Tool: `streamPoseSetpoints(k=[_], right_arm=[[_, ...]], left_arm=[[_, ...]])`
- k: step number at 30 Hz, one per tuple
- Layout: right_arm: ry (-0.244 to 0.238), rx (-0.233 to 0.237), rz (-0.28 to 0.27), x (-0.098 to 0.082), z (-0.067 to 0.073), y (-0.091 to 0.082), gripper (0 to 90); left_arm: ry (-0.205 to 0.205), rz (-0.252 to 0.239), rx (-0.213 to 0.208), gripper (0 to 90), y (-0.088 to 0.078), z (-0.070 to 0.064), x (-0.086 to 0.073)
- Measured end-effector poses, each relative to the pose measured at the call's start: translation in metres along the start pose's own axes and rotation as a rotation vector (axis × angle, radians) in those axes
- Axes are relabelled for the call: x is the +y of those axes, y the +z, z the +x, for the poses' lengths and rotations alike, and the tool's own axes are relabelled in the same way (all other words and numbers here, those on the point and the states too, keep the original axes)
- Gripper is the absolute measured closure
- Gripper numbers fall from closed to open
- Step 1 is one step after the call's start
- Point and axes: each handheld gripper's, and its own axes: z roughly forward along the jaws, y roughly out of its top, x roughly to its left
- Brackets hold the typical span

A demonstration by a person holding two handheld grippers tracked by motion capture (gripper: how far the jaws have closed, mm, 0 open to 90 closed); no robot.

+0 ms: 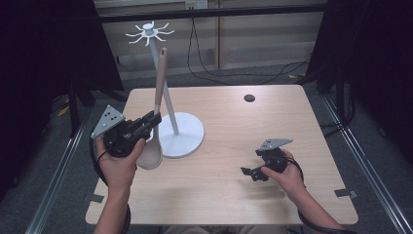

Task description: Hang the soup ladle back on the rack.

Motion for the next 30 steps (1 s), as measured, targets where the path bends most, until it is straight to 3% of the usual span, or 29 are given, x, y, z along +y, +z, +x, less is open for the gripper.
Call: streamPoseSetpoints(k=[10,11,17,22,30], right_arm=[[-0.001,0.007,0.008,0.000,0.001,0.002,5.2],[-0.004,0.003,0.004,0.000,0.002,0.002,5.2],[-0.005,0.005,0.007,0.000,0.002,0.003,5.2],[-0.008,0.009,0.013,-0.001,0.002,0.004,5.2],[-0.007,0.009,0.014,-0.001,0.002,0.004,5.2]], left_arm=[[-0.013,-0.051,0.017,78.9,-0.011,0.005,0.006],[-0.009,-0.062,0.035,78.9,-0.012,0.007,0.007],[-0.015,-0.079,0.051,79.0,-0.015,0.011,0.009],[0.006,-0.077,0.079,79.0,-0.016,0.012,0.009],[0.005,-0.075,0.098,78.9,-0.015,0.014,0.007]])
